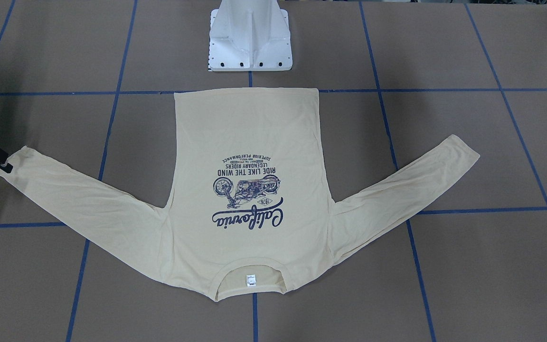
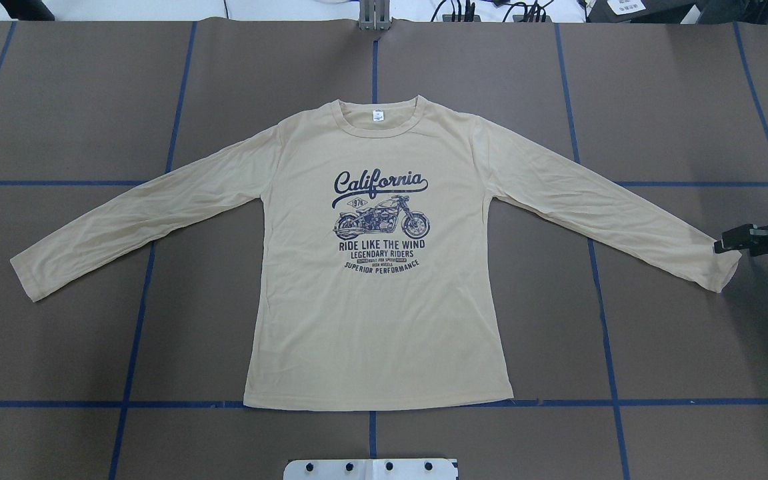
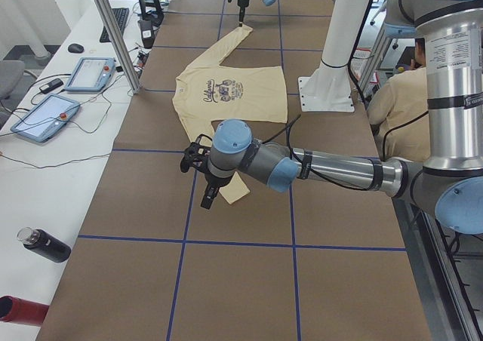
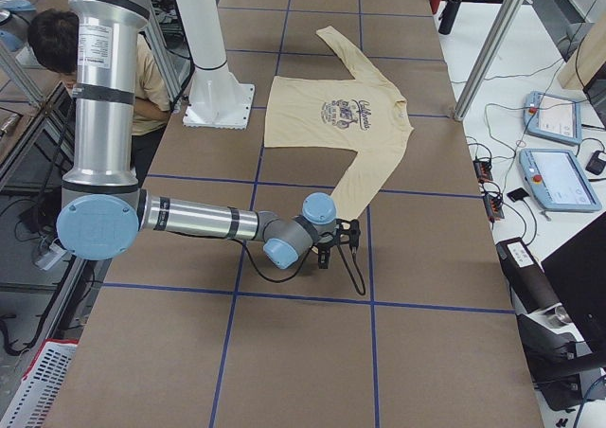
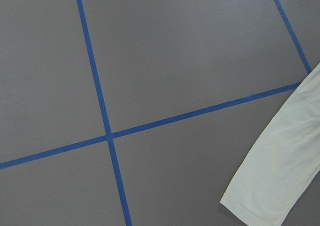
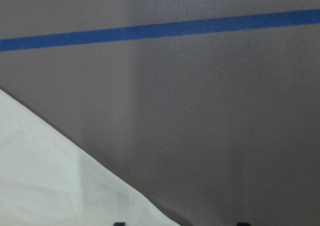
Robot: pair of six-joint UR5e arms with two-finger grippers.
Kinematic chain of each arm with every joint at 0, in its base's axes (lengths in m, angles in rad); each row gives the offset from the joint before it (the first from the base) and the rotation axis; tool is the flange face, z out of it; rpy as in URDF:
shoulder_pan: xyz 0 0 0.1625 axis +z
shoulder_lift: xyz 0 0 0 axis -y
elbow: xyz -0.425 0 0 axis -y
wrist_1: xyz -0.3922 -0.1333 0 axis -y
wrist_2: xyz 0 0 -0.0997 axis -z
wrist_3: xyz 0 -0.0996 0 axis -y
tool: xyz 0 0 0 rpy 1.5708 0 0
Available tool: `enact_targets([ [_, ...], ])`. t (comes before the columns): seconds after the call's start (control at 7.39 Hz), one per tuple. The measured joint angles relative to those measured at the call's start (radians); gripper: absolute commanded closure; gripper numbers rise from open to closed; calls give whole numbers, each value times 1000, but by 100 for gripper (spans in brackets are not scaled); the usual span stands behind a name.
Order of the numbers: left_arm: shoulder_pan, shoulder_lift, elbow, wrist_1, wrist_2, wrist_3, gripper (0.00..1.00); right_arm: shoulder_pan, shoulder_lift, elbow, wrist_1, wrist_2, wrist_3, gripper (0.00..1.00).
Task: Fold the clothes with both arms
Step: 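Lower the right gripper and grasp the sleeve cuff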
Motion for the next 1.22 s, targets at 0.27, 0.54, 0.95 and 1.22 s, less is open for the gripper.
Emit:
enact_targets([
  [0.27, 0, 1, -2, 0, -10, -1, 0, 0, -1, 2, 1, 4, 13, 30],
  [0.54, 0, 2, -4, -1, -17, -1, 0, 0, -4, 6, 2, 8, 15, 30],
  [0.95, 0, 3, -6, 1, -30, -1, 0, 0, -13, 10, 3, 13, 15, 53],
  [1.22, 0, 4, -7, 1, -35, -1, 0, 0, -16, 12, 4, 19, 15, 100],
])
